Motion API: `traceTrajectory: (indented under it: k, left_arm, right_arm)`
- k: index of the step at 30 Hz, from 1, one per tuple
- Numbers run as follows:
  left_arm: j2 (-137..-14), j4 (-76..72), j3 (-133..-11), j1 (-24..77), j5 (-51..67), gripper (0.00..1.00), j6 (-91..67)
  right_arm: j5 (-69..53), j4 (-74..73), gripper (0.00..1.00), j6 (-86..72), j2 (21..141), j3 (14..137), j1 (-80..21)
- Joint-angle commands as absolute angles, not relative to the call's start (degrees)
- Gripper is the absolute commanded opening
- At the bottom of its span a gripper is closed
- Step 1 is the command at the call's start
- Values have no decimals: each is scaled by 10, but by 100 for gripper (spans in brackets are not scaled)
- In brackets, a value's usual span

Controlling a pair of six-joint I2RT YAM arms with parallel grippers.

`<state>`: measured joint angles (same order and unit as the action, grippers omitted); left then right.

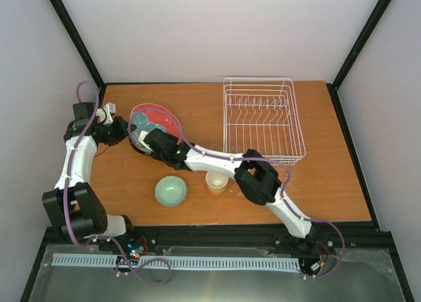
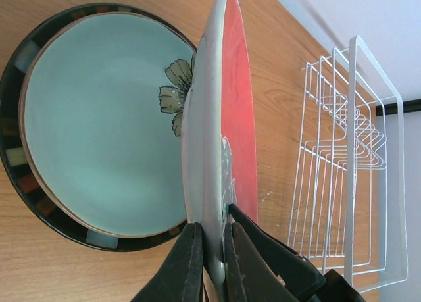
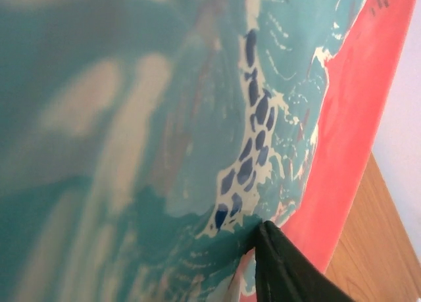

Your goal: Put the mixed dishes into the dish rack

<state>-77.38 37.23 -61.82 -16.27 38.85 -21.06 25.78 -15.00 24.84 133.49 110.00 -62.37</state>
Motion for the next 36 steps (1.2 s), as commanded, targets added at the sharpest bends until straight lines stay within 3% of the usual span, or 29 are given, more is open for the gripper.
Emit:
traceTrajectory:
  k: [1, 3, 4, 6, 13, 21, 27, 36]
  left_arm:
    - [-746, 379, -622, -156, 482, 1, -185]
    - [-750, 374, -620, -156, 482, 1, -185]
    - [-752, 372, -618, -156, 481, 1, -184]
    - [-755, 370, -616, -156, 467, 3, -181]
    - [-773, 394, -638, -156, 408, 32, -153]
    - [-795, 410, -683, -170, 361, 78, -136]
    - [-860, 393, -706, -195, 475, 86, -146]
    - [-963, 442, -749, -160, 593, 84, -110]
  right_arm:
    - [261, -133, 30, 223, 1337, 1125, -592]
    - [259, -138, 8, 221, 1336, 1126, -592]
    - [259, -140, 3, 221, 1335, 1125, -592]
    - [257, -142, 3, 221, 1333, 1122, -592]
    - [277, -123, 3, 252, 1312, 1101, -592]
    - [302, -78, 3, 351, 1241, 1026, -590]
    - [288, -62, 3, 403, 1168, 943, -592]
    - [287, -51, 3, 448, 1138, 913, -629]
